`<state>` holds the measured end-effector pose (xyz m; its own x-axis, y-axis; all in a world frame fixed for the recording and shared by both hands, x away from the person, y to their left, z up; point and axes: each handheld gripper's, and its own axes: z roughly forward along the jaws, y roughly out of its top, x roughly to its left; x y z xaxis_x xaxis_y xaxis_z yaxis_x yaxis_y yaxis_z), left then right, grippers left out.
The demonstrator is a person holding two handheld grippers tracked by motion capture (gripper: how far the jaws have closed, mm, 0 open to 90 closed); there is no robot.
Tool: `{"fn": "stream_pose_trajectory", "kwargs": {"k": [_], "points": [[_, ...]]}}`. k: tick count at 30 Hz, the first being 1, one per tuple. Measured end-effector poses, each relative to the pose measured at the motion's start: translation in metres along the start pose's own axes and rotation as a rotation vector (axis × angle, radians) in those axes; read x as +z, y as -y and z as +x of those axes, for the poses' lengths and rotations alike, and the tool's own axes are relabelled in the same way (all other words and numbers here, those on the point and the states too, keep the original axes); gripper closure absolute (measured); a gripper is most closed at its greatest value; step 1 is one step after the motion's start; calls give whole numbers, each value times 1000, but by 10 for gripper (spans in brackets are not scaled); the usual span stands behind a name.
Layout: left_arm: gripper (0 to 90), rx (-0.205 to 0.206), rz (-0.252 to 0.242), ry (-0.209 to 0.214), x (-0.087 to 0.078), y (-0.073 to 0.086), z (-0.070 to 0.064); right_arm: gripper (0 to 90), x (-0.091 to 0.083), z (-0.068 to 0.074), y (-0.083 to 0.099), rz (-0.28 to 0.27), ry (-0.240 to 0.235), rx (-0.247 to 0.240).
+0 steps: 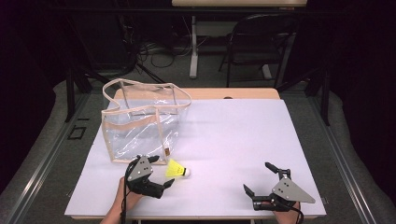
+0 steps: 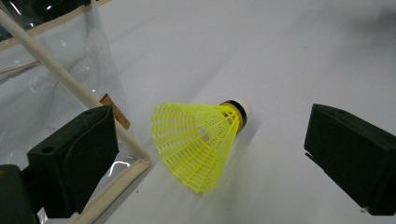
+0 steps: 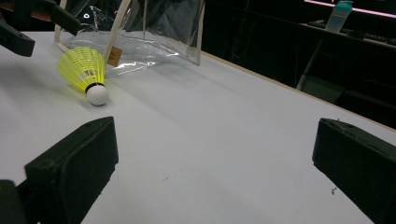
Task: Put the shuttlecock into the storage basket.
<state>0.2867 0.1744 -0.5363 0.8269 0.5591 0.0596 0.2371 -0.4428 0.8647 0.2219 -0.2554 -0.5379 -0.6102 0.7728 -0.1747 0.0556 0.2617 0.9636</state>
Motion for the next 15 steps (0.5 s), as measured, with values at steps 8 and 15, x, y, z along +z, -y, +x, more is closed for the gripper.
{"fn": "stream_pose_trajectory", "kwargs": {"k": [8, 15], "points": [[210, -13, 46, 32, 7, 3, 2, 0, 0, -1, 0, 5, -2, 0], [353, -18, 78, 46, 11, 6, 2, 0, 0, -1, 1, 7, -3, 0]]}}
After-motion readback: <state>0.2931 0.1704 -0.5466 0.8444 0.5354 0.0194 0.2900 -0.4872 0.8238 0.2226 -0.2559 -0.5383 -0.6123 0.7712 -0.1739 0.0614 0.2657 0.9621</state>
